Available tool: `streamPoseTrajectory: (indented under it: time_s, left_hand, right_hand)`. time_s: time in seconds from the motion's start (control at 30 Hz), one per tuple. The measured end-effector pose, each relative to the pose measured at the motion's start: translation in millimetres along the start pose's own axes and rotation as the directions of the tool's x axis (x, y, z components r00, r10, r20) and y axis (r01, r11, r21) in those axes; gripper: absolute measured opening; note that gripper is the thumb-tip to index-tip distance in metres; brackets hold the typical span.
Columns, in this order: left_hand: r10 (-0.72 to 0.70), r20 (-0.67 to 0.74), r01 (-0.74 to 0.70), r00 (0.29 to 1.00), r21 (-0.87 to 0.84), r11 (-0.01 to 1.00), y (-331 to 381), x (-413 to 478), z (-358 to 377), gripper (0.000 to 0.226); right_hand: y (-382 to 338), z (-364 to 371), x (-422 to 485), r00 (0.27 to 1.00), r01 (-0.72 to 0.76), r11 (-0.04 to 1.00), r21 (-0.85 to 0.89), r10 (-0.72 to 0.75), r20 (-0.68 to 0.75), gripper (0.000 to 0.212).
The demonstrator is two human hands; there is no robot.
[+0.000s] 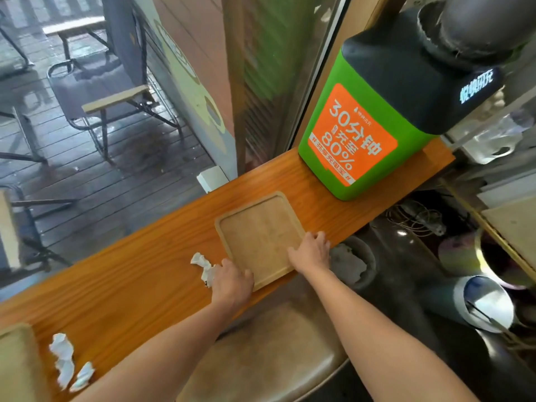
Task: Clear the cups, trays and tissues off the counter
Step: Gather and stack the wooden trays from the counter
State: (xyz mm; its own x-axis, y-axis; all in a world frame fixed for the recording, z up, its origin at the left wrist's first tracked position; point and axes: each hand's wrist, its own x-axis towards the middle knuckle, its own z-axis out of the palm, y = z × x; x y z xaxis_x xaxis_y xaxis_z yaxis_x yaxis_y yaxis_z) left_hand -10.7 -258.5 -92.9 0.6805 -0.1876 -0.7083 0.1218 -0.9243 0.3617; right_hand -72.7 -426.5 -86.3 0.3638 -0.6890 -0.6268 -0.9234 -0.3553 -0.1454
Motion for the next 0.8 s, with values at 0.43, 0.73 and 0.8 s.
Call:
streamPoseTrajectory:
  time_s: [0.43, 0.73, 0.8]
  left_hand:
    - [-0.184, 0.087, 0.203, 0.979, -0.362, 0.910, -4, 0, 0, 0.068]
    - [-0.060, 0.250, 0.196, 0.966, -0.563, 0.803, -21, -24, -30, 0.062]
    - [0.008, 0.241, 0.142, 0.971, -0.598, 0.789, -31, -30, -46, 0.062]
  right_hand:
    - [12, 6, 1, 0.979, -0.204, 0.919, 0.336, 0.182, 0.096, 0.090]
    - [7, 15, -48, 0.975, -0.220, 0.888, 0.403, 0.186, 0.122, 0.078]
    - [-1, 16, -64, 0.979, -0.205, 0.873, 0.442, 0.177, 0.105, 0.078]
